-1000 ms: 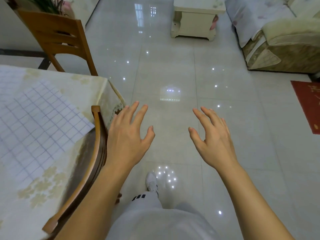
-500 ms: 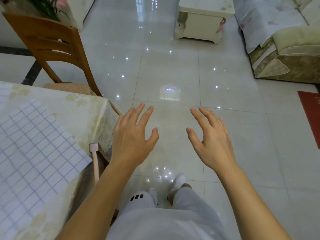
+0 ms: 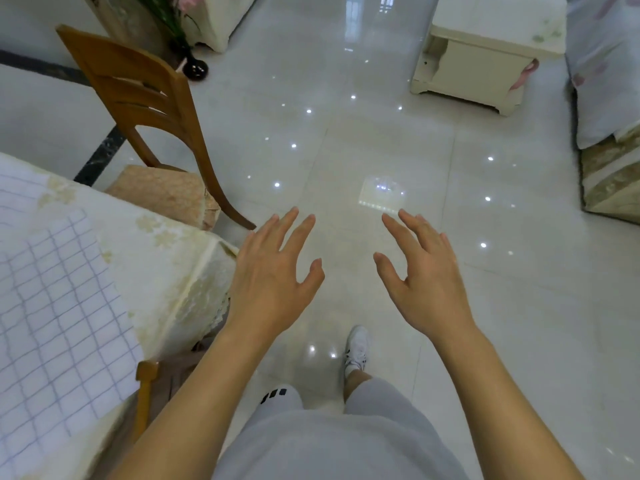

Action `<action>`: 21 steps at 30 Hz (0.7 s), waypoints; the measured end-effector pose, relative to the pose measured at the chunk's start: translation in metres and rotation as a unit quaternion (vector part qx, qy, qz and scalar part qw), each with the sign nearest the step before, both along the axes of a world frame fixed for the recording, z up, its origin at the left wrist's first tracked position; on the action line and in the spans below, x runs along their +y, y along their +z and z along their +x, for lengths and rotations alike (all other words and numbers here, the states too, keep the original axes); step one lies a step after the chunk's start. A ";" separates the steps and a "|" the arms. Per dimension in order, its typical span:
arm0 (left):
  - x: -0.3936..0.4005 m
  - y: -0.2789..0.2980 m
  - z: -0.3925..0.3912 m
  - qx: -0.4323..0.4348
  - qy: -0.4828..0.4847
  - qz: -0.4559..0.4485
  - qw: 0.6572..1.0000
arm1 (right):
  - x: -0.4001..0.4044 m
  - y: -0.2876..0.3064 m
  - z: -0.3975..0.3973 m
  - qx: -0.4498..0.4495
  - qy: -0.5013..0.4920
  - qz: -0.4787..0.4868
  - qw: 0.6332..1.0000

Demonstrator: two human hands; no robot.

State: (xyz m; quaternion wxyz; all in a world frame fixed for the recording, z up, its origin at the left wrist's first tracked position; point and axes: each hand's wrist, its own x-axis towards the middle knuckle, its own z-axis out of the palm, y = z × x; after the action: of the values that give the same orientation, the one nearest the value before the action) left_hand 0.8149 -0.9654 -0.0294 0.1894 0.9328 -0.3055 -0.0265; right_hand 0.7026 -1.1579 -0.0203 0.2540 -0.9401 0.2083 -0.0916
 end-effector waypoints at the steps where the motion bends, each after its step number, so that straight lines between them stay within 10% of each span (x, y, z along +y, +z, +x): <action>1: -0.012 0.001 0.007 0.001 0.010 0.005 1.000 | -0.016 0.001 0.011 -0.003 0.010 -0.001 1.000; 21: -0.043 0.004 0.075 0.011 0.248 -0.004 0.969 | -0.080 -0.017 0.200 -0.004 0.275 0.016 0.961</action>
State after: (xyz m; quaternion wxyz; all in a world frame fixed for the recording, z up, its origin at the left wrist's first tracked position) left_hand 0.8897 -1.0088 -0.0254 0.1972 0.9783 -0.0627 0.0127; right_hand 0.9025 -1.2377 -0.0377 0.2856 -0.9564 -0.0577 -0.0188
